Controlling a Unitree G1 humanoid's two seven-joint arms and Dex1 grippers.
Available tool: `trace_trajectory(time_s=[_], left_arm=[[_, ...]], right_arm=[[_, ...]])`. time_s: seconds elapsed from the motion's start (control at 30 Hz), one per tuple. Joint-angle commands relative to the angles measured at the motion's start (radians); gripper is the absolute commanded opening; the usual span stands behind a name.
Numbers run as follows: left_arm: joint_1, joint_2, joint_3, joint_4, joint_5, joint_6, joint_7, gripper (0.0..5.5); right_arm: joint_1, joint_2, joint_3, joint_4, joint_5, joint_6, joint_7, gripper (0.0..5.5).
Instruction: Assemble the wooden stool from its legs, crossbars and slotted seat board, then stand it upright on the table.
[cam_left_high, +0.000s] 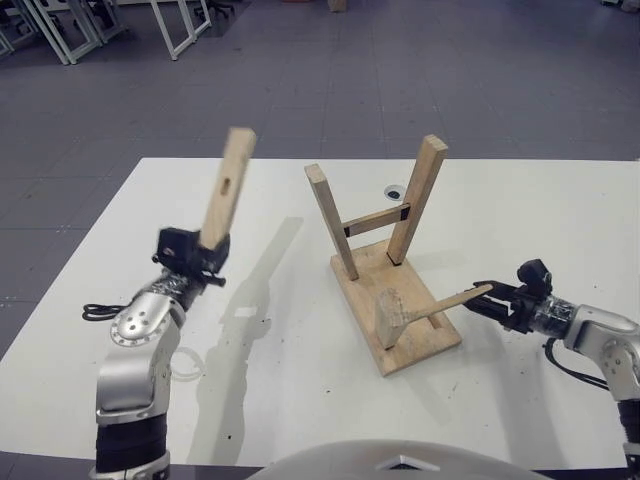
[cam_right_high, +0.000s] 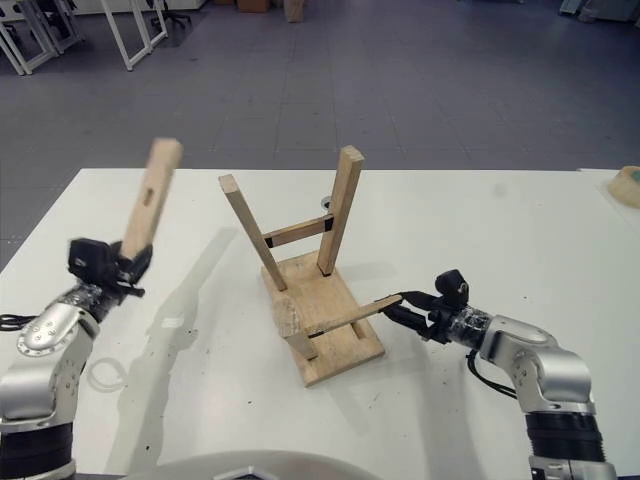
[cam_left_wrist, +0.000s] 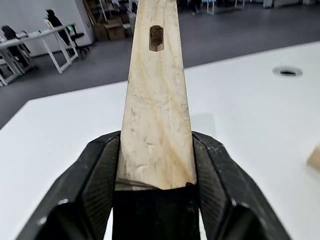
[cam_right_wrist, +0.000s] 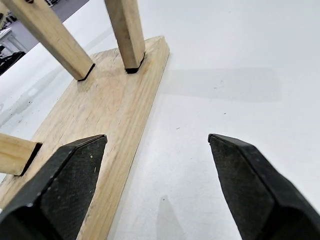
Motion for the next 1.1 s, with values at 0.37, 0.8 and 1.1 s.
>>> trace_trajectory(time_s=[0.37,0.8,1.1], left_arm=[[-0.381,0.045,0.039,-0.198,-0.871,0.397,-0.014,2.05],[-0.374,0.180,-0.128,-0.254,-1.232,0.529,-0.124,2.05],[-0.362,0.244,-0.159,-0.249,-1.243,0.524,-0.152,2.05]], right_arm=[[-0.507,0.130,-0.226,-0.164,0.702,0.384,-0.373,4.74],[-0.671,0.139,-0.006,-0.115,1.163,0.488,-0.479,4.74],[-0.660,0.044,0.026,-0.199,1.010,0.495,-0.208,3.30]])
